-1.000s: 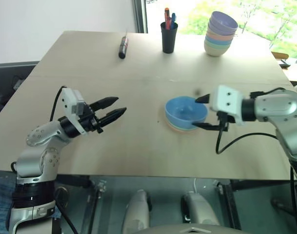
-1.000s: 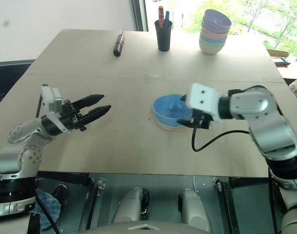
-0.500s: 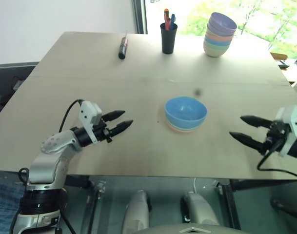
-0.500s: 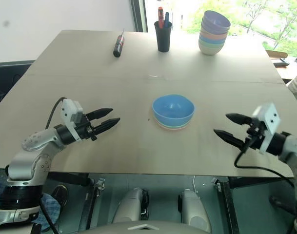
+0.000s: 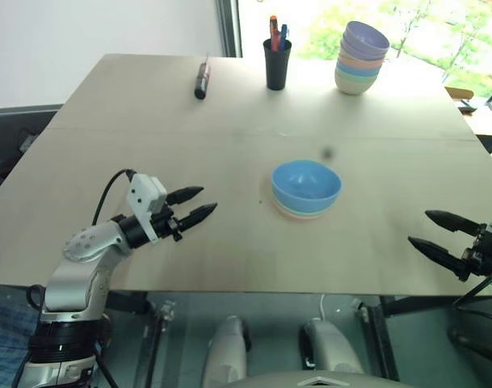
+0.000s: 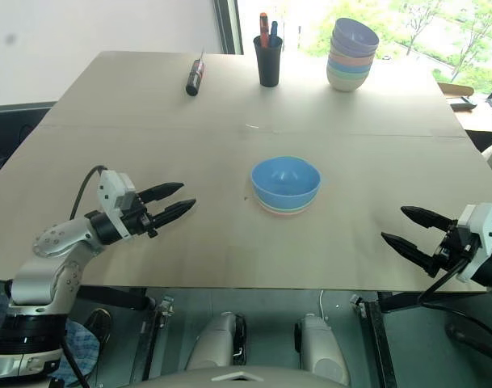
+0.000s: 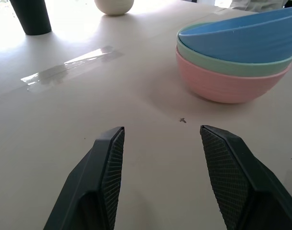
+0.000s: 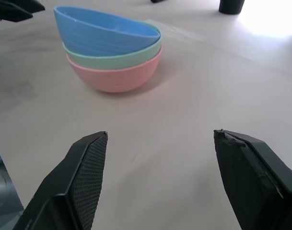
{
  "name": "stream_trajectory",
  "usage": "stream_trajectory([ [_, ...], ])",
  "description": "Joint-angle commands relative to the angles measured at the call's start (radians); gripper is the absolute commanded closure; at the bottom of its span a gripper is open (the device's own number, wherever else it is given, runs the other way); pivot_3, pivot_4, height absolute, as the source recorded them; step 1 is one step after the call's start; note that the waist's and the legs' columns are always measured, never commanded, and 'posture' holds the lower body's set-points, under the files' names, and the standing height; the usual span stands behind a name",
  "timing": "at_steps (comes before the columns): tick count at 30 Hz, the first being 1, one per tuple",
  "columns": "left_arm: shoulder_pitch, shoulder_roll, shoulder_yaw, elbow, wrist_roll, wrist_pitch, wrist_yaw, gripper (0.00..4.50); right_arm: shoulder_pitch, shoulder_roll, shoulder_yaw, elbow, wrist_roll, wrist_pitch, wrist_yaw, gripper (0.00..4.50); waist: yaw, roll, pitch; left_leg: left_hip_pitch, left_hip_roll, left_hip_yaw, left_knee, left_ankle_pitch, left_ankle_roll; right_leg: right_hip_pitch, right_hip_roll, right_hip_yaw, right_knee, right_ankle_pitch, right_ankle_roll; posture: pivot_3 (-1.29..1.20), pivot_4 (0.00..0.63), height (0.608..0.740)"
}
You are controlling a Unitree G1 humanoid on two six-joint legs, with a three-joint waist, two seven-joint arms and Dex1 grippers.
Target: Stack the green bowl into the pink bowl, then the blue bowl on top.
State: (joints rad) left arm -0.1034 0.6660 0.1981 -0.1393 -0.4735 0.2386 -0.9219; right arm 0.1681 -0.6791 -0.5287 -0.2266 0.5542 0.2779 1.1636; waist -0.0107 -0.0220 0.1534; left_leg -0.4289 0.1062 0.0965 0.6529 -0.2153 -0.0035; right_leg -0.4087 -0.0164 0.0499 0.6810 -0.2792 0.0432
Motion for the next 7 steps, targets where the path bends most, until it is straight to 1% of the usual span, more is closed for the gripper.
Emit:
stream_trajectory([
  [1,0.012,0.006,0.041,-0.025,-0.002,-0.049,-0.006,1.83,-0.010,-0.023,-0.024,-0.023,0.036,-0.017,-0.007,0.79,0.000,0.000,0.000,0.000,0.000,0.000,0.000,0.000,0.000,0.000,0.000,0.000,0.000,0.000,0.000,0.00,0.150,0.740],
  [7,0.010,0.005,0.031,-0.022,0.011,-0.075,-0.002,1.83,-0.015,-0.031,-0.010,-0.012,0.039,-0.030,-0.020,0.79,0.001,0.000,0.000,0.000,0.000,0.000,0.000,0.000,0.000,0.000,0.000,0.000,0.000,0.000,0.000,0.00,0.150,0.740],
])
